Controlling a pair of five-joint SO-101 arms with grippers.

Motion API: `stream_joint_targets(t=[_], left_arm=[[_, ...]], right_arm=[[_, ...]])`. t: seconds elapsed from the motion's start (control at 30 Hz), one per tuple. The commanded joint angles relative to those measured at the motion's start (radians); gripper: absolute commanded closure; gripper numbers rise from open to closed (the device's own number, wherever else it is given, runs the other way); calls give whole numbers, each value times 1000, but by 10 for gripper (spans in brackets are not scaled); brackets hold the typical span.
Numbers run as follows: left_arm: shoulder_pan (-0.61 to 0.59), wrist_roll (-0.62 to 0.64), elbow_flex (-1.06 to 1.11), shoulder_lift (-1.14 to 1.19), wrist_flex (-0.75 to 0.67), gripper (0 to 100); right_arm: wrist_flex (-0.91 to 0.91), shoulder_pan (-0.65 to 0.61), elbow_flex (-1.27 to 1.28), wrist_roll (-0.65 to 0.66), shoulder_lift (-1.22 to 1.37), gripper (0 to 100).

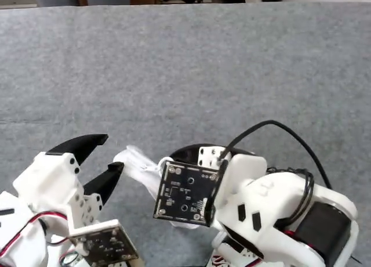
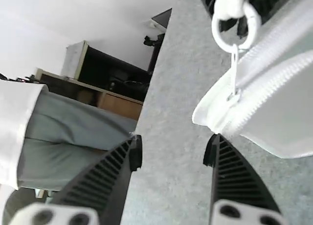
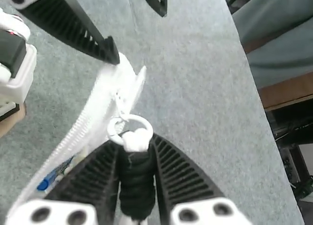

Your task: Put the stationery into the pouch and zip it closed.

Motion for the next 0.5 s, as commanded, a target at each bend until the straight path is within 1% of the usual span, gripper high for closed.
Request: stream_joint_targets(t=[0.0,0.17,0.3,0.4,0.47], left_arm=[[-13,-20,-30,17,14,739],[-22,-17,-99,20,-100,740],[-28,14,-120,20,-149,740],[-68,6,-157,20,-127,740],[-74,-21,-165,20,-51,740]], right_arm=[[2,-8,-5,-8,-18,986],[0,-8,-7,-8,-16,986],[0,-8,-7,-8,-16,986],[0,-8,-5,-9,-16,986],[0,-8,-7,-12,-16,986]])
